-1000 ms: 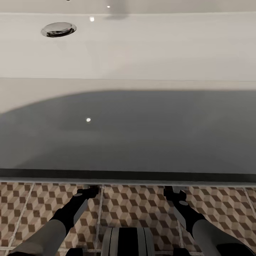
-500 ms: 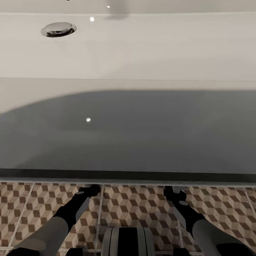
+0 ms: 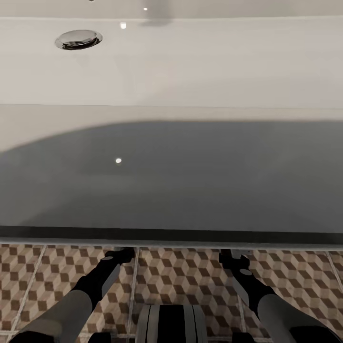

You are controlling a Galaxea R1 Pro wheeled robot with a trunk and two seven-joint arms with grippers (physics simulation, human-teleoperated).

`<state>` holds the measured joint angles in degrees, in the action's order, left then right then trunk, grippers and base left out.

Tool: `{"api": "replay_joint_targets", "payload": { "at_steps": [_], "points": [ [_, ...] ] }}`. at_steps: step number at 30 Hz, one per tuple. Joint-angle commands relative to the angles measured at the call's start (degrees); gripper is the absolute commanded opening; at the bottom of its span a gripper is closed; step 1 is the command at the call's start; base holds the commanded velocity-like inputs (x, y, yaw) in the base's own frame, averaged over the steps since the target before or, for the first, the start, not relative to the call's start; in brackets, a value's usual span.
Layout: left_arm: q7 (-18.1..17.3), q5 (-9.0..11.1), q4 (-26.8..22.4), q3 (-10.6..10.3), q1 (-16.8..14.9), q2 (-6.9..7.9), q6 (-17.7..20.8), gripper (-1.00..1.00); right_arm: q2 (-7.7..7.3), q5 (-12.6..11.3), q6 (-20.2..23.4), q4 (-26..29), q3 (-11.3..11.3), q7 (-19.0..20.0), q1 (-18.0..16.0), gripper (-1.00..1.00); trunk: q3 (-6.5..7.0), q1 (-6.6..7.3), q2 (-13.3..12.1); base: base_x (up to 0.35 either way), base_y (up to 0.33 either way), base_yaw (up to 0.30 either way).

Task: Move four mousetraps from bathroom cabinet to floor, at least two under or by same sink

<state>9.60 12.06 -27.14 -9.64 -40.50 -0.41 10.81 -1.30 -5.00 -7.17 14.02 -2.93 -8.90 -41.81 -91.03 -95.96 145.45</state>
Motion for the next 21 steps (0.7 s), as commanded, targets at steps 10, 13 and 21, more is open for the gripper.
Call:
{"api": "replay_joint_targets", "payload": {
  "at_steps": [10,13,21],
  "points": [
    [0.5,0.6,-0.1,-0.5,0.0,0.06,-0.2,1.00,-0.03,-0.5,-0.2,0.0,-0.3,-0.2,0.0,1.00,-0.03,0.01,0.0,0.000,0.000,0.000],
    [0.5,0.6,-0.1,-0.5,0.0,0.06,-0.3,1.00,-0.02,-0.5,-0.2,0.0,-0.3,-0.2,0.0,1.00,-0.03,0.01,0.0,0.000,0.000,0.000],
    [0.5,0.5,-0.5,-0.5,0.1,0.13,-0.4,1.00,-0.02,-0.5,-0.2,0.0,-0.3,-0.2,0.0,1.00,-0.03,0.01,0.0,0.000,0.000,0.000]
  ]
}}
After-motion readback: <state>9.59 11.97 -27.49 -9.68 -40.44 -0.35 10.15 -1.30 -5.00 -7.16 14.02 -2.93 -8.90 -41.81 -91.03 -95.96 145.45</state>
